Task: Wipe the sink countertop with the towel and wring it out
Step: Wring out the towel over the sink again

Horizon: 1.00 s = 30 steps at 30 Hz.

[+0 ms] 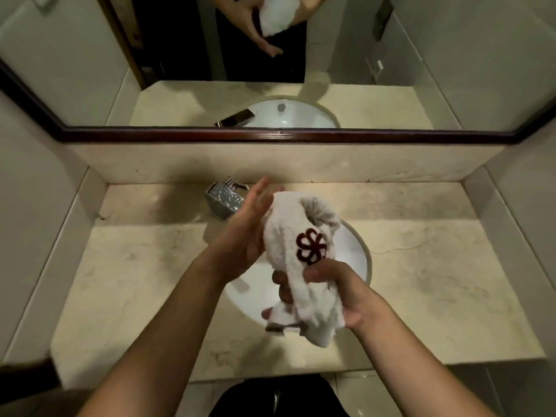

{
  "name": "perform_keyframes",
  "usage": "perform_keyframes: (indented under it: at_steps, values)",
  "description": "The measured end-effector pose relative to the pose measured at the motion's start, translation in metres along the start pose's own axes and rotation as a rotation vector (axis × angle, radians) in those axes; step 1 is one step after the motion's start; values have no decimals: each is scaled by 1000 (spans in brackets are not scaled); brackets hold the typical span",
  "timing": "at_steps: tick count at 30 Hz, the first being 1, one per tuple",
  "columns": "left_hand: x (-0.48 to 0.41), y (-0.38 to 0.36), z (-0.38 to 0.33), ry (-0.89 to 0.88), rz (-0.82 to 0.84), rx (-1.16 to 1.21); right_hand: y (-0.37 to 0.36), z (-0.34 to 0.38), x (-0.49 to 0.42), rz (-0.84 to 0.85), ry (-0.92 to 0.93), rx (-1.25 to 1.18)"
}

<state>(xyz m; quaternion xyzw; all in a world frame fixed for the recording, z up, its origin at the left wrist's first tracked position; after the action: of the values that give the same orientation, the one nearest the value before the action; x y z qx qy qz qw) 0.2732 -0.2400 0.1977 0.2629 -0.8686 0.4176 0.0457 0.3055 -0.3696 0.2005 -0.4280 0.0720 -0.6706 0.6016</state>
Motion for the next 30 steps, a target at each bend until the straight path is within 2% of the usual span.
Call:
perform_keyframes:
  at_steps: [1, 3, 4, 6, 8, 9, 11, 12, 15, 16, 19, 22, 27, 30]
  values:
    - [-1, -7, 0, 23, 141, 67, -11, 0, 4, 11, -6, -14]
    - [3, -28, 0, 29, 453, 177, -4, -1, 4, -159, -10, -85]
    - [4, -39, 0, 17, 570, 244, -3, 0, 4, -164, -7, -145]
    - [5, -59, 0, 36, 746, 431, -21, 1, 0, 135, -62, -153]
    - [2, -72, 3, 81, 813, 532, -15, -4, -5, 286, -79, -116]
    - [-4, -73, 5, 68, 761, 444, -13, -2, -3, 327, -144, -108]
    - [-20, -64, 7, 46, 586, 247, -11, -2, 0, 392, -157, -183]
    - [-27, -60, 8, 47, 520, 195, -4, 2, 2, 347, -136, -146]
    - [-41, -49, 4, 9, 306, 95, 31, 15, 13, 101, -80, -71]
    - [-44, -49, 3, -16, 246, 39, 36, 26, 19, 68, -14, 17]
    - [-44, -63, -3, -145, 142, -176, 34, 54, 31, 27, 122, 401]
    - [-47, -79, -4, -285, 0, -477, 55, 69, 25, -226, 170, 743]
    - [-54, -73, 20, -486, -288, -805, 100, 55, 0, -576, 114, 931]
    - [-59, -63, 34, -511, -372, -835, 105, 48, -1, -709, 84, 929]
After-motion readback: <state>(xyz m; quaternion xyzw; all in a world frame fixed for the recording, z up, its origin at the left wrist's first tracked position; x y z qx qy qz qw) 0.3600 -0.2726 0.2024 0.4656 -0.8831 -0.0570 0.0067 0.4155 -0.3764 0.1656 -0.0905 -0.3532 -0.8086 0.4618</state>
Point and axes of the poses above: each hand's wrist, its own x-axis away from the middle knuckle, its own y-axis out of the back of the hand, z = x × y, the point moved 7 cm from there along -x, towards the middle knuckle, and after that the axes turned 10 degrees about x, right-handed, at the moved point
